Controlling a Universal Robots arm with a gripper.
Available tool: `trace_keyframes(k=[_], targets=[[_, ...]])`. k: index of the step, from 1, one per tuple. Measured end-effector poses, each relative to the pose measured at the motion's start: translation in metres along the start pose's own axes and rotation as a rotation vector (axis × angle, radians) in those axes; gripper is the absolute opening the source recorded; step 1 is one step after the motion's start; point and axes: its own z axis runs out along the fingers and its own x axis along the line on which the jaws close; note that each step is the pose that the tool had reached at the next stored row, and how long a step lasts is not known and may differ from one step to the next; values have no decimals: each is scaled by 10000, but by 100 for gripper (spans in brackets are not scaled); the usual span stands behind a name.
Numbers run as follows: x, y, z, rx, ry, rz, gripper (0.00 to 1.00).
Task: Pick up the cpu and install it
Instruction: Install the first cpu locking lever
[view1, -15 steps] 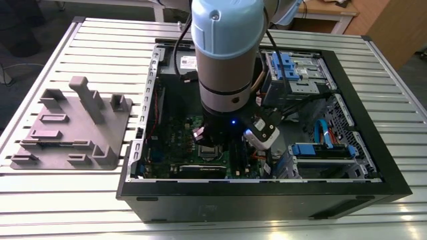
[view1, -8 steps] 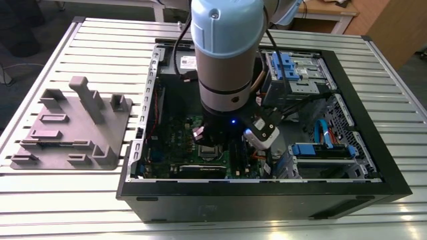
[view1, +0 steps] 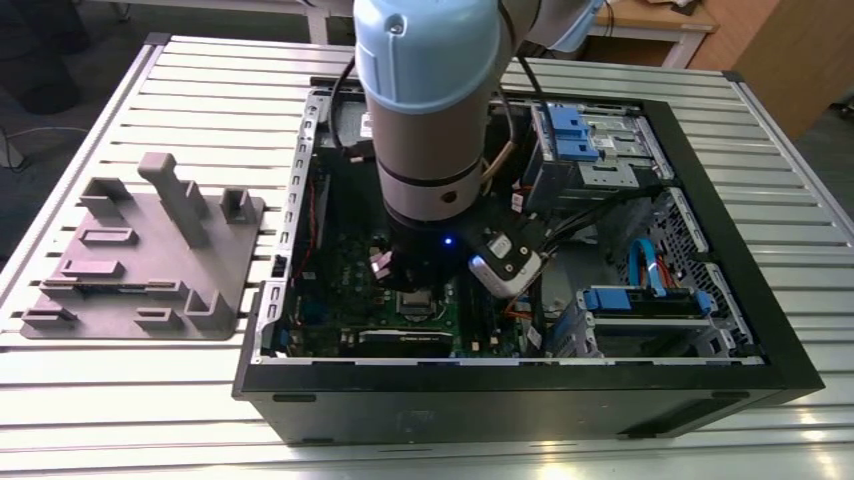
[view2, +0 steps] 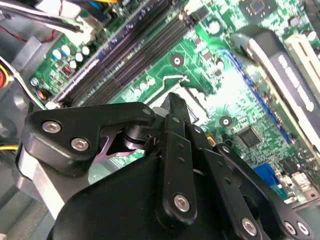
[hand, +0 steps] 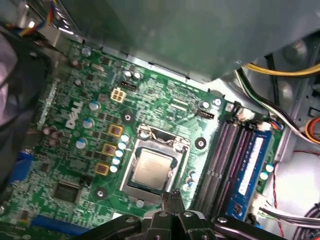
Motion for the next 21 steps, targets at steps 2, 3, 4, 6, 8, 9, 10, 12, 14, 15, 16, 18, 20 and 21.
trace_keyframes(k=[2, 3, 4, 6, 8, 9, 10, 12, 14, 15, 16, 18, 20, 21], targets=[[21, 28, -1, -2, -2, 0, 11], [31, 43, -1, -2, -2, 0, 11], [40, 60, -1, -2, -4, 0, 11], [49, 86, -1, -2, -3, 0, 11], [47, 102, 1, -3, -4, 1, 11], [47, 103, 1, -3, -4, 0, 11], [46, 104, -3, -1, -2, -1, 11], [40, 107, -46, -1, -2, 1, 11], [35, 109, -80, -1, -2, 0, 11], [35, 110, -80, -3, -4, 1, 11], [35, 110, -80, -3, -4, 0, 11], [35, 110, -81, -3, -5, 1, 11], [35, 110, -81, -19, 44, 1, 11], [34, 109, -80, -52, 158, 7, 11]])
